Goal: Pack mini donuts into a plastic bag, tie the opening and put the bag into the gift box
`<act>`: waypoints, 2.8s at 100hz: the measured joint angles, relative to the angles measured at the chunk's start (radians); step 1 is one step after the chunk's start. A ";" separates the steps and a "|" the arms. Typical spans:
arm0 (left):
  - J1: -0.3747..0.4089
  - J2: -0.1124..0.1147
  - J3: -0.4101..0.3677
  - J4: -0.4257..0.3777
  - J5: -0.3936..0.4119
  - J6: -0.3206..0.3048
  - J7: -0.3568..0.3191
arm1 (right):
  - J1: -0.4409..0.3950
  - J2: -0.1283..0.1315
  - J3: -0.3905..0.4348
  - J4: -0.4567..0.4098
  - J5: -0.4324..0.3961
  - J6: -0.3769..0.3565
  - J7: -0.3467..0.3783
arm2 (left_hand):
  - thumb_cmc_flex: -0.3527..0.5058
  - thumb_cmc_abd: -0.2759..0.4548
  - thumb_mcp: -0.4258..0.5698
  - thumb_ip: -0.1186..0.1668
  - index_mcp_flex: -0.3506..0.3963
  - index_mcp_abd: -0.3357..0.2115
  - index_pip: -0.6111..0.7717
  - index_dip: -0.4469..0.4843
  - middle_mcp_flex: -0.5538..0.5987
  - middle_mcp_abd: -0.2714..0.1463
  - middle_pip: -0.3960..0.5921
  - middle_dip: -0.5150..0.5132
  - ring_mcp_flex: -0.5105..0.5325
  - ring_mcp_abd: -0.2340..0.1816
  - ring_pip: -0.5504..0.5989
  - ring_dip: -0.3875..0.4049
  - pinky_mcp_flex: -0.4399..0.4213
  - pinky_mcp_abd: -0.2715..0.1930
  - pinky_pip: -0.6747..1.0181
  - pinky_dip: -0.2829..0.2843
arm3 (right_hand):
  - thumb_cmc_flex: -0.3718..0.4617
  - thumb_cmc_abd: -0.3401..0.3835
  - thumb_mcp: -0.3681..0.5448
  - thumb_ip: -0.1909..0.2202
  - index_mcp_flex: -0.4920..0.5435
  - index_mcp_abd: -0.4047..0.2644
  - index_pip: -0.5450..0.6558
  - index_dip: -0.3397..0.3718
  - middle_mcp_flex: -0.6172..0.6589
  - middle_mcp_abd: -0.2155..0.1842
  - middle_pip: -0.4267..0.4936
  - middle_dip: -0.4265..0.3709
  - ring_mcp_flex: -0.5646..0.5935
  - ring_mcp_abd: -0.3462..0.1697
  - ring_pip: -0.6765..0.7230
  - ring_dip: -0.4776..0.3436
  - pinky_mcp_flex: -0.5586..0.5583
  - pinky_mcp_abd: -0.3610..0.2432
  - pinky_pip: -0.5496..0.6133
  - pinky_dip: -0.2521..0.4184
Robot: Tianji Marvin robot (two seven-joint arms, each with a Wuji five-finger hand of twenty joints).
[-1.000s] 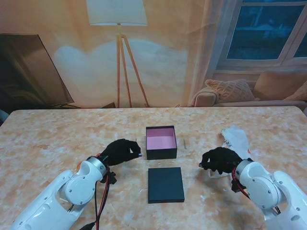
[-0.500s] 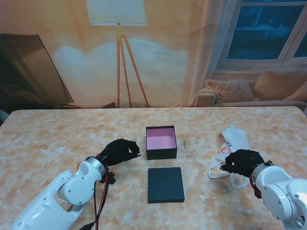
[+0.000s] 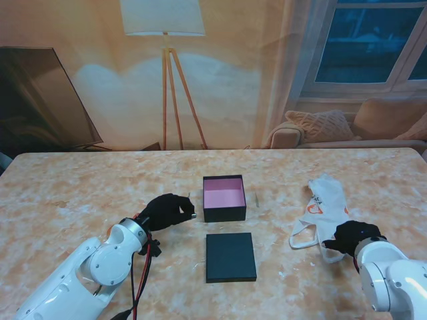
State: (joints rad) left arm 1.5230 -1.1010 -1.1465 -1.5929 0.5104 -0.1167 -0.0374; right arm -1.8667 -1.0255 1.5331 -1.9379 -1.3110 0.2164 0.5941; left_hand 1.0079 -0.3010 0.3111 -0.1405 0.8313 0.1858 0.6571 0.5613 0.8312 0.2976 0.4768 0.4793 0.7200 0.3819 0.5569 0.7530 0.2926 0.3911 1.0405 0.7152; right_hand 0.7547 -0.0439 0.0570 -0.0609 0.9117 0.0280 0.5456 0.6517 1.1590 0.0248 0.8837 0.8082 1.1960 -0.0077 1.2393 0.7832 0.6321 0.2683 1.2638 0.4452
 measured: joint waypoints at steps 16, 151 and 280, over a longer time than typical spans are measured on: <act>0.000 0.000 0.000 0.000 0.000 0.001 0.000 | 0.024 -0.001 -0.019 0.027 -0.009 0.033 0.027 | 0.000 0.000 0.000 0.000 0.000 0.000 0.000 0.000 0.000 0.000 0.000 0.000 0.000 0.000 0.000 0.000 0.000 0.000 0.000 0.000 | -0.021 0.000 -0.010 0.000 -0.040 0.014 -0.045 0.000 -0.044 0.015 -0.029 0.000 -0.052 0.002 -0.036 0.000 -0.033 0.000 -0.026 0.000; 0.001 0.000 -0.002 -0.001 0.007 0.001 -0.002 | 0.252 0.018 -0.207 0.249 0.148 0.220 -0.002 | 0.001 0.000 -0.012 0.000 0.000 0.000 0.000 0.000 0.000 0.000 0.000 0.000 0.000 0.000 0.000 0.000 0.000 0.000 0.000 0.000 | -0.012 -0.083 -0.006 0.002 -0.108 -0.029 -0.051 0.026 -0.140 0.016 -0.063 0.027 -0.111 -0.037 -0.072 0.037 -0.054 -0.025 -0.049 0.036; 0.002 0.001 -0.001 -0.002 0.008 0.001 -0.002 | 0.245 0.002 -0.188 0.266 0.366 0.167 -0.245 | 0.001 -0.001 -0.012 0.000 -0.002 0.000 0.000 0.000 0.000 0.000 0.000 0.000 0.000 0.000 0.000 0.000 0.000 0.000 0.000 0.000 | 0.033 -0.352 0.630 -0.054 -0.185 -0.059 0.339 0.170 -0.337 0.079 -0.391 -0.151 -0.392 0.073 -0.624 -0.180 -0.267 -0.021 -0.204 0.046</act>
State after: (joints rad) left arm 1.5249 -1.1001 -1.1477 -1.5952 0.5189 -0.1156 -0.0391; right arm -1.6216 -1.0235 1.3446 -1.6715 -0.9446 0.3834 0.3492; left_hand 1.0087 -0.3021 0.2988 -0.1404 0.8298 0.1855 0.6571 0.5613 0.8312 0.2975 0.4768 0.4793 0.7200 0.3819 0.5569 0.7529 0.2922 0.3911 1.0405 0.7152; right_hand 0.7879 -0.3959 0.6875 -0.1147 0.7269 -0.0308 0.8851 0.8219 0.8221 0.1038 0.4923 0.6572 0.8040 0.0653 0.6153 0.6033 0.3655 0.2474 1.0596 0.4911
